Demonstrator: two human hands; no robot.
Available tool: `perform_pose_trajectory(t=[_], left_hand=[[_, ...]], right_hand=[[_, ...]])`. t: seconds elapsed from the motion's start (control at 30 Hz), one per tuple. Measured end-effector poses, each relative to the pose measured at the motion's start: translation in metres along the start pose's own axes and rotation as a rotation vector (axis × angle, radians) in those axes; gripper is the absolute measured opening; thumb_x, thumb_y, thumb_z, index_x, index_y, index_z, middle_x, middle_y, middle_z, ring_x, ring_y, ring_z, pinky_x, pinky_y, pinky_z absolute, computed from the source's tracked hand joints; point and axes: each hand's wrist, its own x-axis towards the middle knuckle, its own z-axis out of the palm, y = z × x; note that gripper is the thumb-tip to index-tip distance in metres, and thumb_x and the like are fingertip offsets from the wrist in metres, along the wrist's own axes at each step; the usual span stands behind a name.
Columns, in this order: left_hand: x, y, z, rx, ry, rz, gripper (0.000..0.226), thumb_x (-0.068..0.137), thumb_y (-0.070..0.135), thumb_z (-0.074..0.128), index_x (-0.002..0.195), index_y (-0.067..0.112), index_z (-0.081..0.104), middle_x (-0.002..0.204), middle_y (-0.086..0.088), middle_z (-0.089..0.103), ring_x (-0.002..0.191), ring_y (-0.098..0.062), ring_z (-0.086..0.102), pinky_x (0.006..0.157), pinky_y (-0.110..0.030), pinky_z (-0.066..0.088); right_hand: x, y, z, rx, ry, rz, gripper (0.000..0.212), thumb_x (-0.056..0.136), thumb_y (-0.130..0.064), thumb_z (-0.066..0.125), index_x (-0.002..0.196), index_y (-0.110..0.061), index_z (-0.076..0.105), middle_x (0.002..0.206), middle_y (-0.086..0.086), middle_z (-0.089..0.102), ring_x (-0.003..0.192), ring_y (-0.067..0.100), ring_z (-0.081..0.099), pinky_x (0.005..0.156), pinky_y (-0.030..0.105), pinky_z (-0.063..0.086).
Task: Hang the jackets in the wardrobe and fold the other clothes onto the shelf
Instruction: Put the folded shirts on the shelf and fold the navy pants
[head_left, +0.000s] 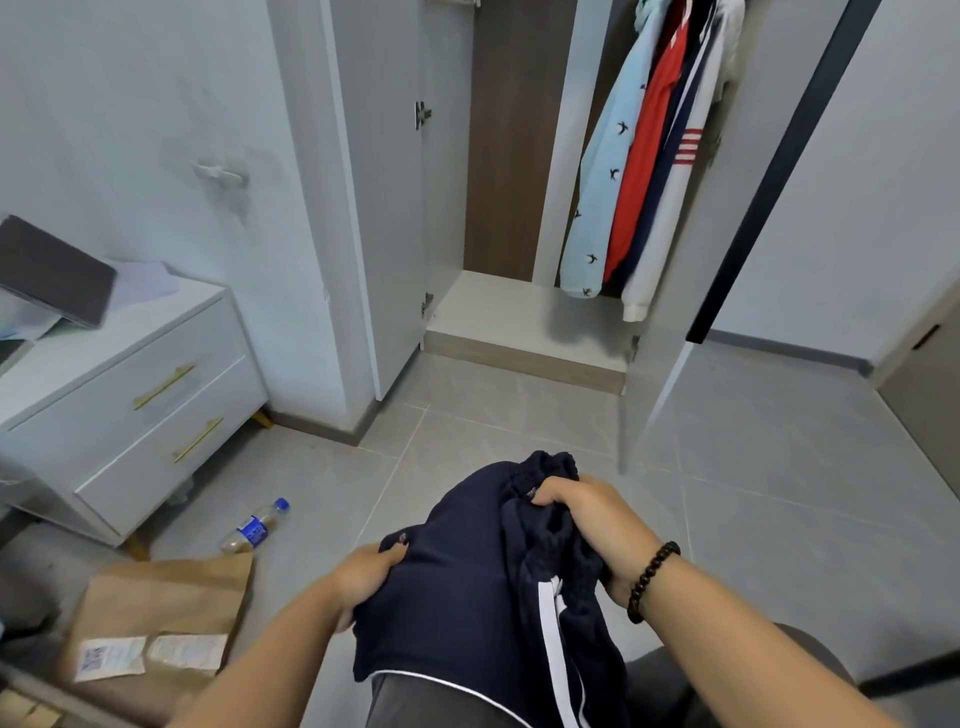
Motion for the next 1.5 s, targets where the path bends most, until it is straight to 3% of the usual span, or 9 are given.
perform_pose_trajectory(t=[0.17,0.47,0.77,0.87,0.97,1.17,1.3,1.43,1.5], left_hand=[[0.003,-0.012,0.007,-0.24,-0.136,-0.154,0.037,0.091,0.036,0.066,0.114,0.008,0.066,0.107,-0.012,0.074,0.095,-0.028,0.072,0.07,-0.034,0.057],[0.003,0.003,-0.014,-0.199,-0.096,-0.172,0.038,0.091,0.031,0.066,0.118,0.004,0.065,0.108,-0.017,0.072,0.098,-0.032,0.071,0.086,-0.042,0.054],[-0.073,0.139,-0.005,-0.012,0.089,0.324,0.034,0.086,0.044,0.068,0.096,0.012,0.075,0.093,-0.011,0.076,0.087,-0.028,0.073,0.084,-0.041,0.058],[-0.108,0.176,0.041,0.125,0.038,0.457,0.04,0.088,0.049,0.064,0.082,0.011,0.073,0.08,-0.004,0.076,0.069,-0.015,0.072,0.061,-0.024,0.056],[-0.133,0.183,0.096,0.179,-0.061,0.501,0.038,0.093,0.041,0.06,0.079,0.008,0.07,0.069,-0.004,0.072,0.058,-0.012,0.065,0.051,-0.018,0.05],[-0.149,0.169,0.158,0.184,-0.185,0.53,0.045,0.101,0.043,0.042,0.079,0.01,0.063,0.073,-0.003,0.064,0.06,-0.008,0.059,0.058,-0.017,0.044],[-0.148,0.153,0.172,0.076,-0.266,0.509,0.048,0.104,0.044,0.03,0.103,0.023,0.074,0.089,0.005,0.075,0.064,-0.003,0.063,0.074,-0.027,0.054],[-0.143,0.134,0.17,-0.039,-0.363,0.477,0.033,0.101,0.018,0.043,0.098,0.016,0.076,0.099,-0.005,0.072,0.082,-0.011,0.067,0.089,-0.035,0.053],[-0.143,0.126,0.172,0.012,-0.409,0.512,0.032,0.1,0.009,0.045,0.114,0.019,0.072,0.114,-0.002,0.071,0.106,-0.015,0.067,0.097,-0.035,0.05]], right_hand=[[0.008,0.002,-0.003,0.058,-0.005,0.028,0.008,0.079,-0.011,0.058,0.085,-0.011,0.053,0.079,0.012,0.056,0.068,0.025,0.054,0.059,0.03,0.045],[0.015,0.002,-0.011,-0.034,0.007,0.041,0.012,0.081,-0.011,0.058,0.092,-0.008,0.058,0.08,0.012,0.062,0.065,0.024,0.061,0.058,0.029,0.049],[0.001,-0.018,-0.035,-0.287,0.224,-0.18,0.023,0.075,-0.015,0.067,0.092,-0.002,0.059,0.078,0.008,0.059,0.07,0.022,0.059,0.066,0.033,0.048],[-0.009,-0.026,-0.045,-0.259,0.248,-0.26,0.029,0.075,-0.017,0.067,0.093,0.003,0.055,0.076,0.008,0.055,0.069,0.022,0.055,0.066,0.035,0.046],[-0.023,-0.032,-0.05,-0.22,0.277,-0.37,0.02,0.076,-0.018,0.069,0.093,-0.011,0.061,0.077,0.002,0.065,0.069,0.018,0.064,0.067,0.032,0.052],[-0.044,-0.027,-0.07,-0.151,0.261,-0.441,0.022,0.079,-0.017,0.068,0.1,-0.023,0.061,0.093,0.002,0.069,0.085,0.015,0.068,0.078,0.031,0.057],[-0.052,-0.017,-0.083,-0.102,0.146,-0.426,0.028,0.08,-0.029,0.07,0.106,-0.025,0.059,0.1,-0.003,0.069,0.087,0.005,0.068,0.071,0.019,0.053],[-0.054,-0.005,-0.086,-0.152,0.088,-0.401,0.061,0.059,-0.051,0.08,0.111,-0.029,0.056,0.101,-0.011,0.07,0.089,0.001,0.068,0.077,0.021,0.054],[-0.055,-0.003,-0.086,-0.204,0.068,-0.4,0.055,0.055,-0.047,0.078,0.104,-0.028,0.059,0.096,-0.009,0.071,0.087,0.004,0.069,0.076,0.025,0.057]])
